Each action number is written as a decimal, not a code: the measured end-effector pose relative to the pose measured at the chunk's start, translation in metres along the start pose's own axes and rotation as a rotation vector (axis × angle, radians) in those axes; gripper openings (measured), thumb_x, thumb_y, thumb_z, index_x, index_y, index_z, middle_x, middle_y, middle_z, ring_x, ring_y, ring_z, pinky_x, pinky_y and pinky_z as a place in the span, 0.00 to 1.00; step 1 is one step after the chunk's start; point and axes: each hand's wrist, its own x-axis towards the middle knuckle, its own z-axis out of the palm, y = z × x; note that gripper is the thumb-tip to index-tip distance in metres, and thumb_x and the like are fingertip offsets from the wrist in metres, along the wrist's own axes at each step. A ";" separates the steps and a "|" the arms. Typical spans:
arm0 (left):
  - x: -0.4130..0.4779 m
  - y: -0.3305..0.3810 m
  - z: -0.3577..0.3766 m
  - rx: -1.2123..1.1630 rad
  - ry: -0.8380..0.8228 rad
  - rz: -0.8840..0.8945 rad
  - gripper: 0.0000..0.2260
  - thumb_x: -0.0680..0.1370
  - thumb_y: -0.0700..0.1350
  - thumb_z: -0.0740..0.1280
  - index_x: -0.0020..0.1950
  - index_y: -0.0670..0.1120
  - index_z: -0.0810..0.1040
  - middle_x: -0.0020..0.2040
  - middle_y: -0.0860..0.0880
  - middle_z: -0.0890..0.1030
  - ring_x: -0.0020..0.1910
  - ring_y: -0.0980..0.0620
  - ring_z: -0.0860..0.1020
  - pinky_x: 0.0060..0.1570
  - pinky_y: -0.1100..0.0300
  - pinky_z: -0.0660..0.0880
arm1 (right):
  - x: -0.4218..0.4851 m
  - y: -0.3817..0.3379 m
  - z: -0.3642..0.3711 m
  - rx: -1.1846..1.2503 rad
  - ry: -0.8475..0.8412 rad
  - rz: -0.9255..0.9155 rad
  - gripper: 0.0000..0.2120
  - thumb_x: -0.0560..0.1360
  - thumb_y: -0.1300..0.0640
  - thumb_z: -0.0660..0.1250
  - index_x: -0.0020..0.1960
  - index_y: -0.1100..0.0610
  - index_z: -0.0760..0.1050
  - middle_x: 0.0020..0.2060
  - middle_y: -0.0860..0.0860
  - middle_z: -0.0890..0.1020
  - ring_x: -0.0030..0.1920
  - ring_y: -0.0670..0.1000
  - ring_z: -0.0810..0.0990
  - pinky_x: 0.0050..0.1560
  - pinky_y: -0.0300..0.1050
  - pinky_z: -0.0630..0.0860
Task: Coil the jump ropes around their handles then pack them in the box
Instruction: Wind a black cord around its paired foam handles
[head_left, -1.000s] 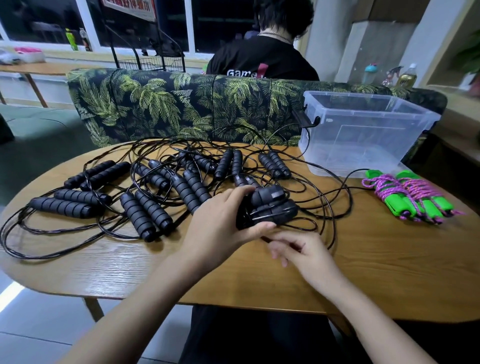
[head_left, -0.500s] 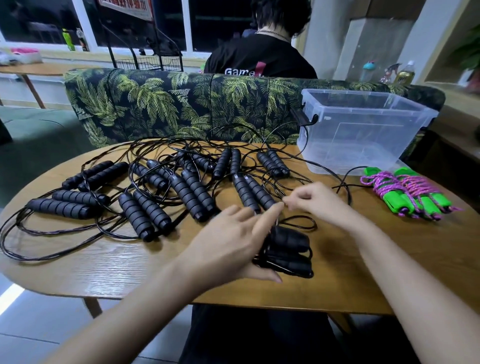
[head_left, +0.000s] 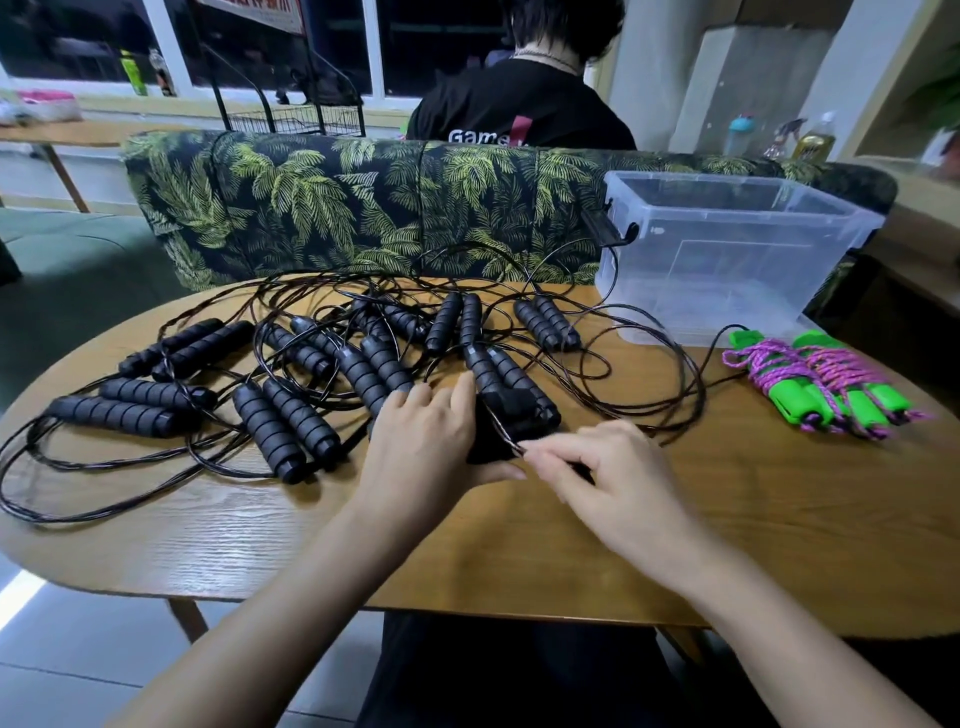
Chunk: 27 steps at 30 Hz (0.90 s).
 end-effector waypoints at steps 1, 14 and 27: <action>0.001 -0.002 0.001 -0.010 -0.016 -0.020 0.45 0.63 0.78 0.56 0.56 0.40 0.79 0.38 0.47 0.83 0.37 0.44 0.80 0.38 0.54 0.75 | -0.005 0.000 -0.001 -0.018 0.000 -0.011 0.19 0.76 0.40 0.57 0.52 0.45 0.85 0.32 0.33 0.80 0.40 0.40 0.78 0.51 0.38 0.69; 0.006 -0.015 -0.013 -0.547 -0.044 -0.180 0.54 0.54 0.79 0.60 0.73 0.48 0.71 0.64 0.48 0.80 0.61 0.48 0.79 0.53 0.54 0.75 | -0.022 0.019 0.028 -0.153 0.068 -0.077 0.14 0.78 0.47 0.61 0.55 0.47 0.83 0.34 0.40 0.79 0.36 0.40 0.75 0.45 0.42 0.70; 0.005 -0.044 -0.003 -0.690 0.073 -0.260 0.36 0.64 0.73 0.65 0.64 0.52 0.76 0.43 0.55 0.85 0.39 0.56 0.84 0.44 0.54 0.81 | -0.005 0.058 0.006 0.194 -0.232 0.234 0.21 0.73 0.31 0.61 0.37 0.47 0.78 0.29 0.45 0.79 0.32 0.46 0.77 0.41 0.50 0.74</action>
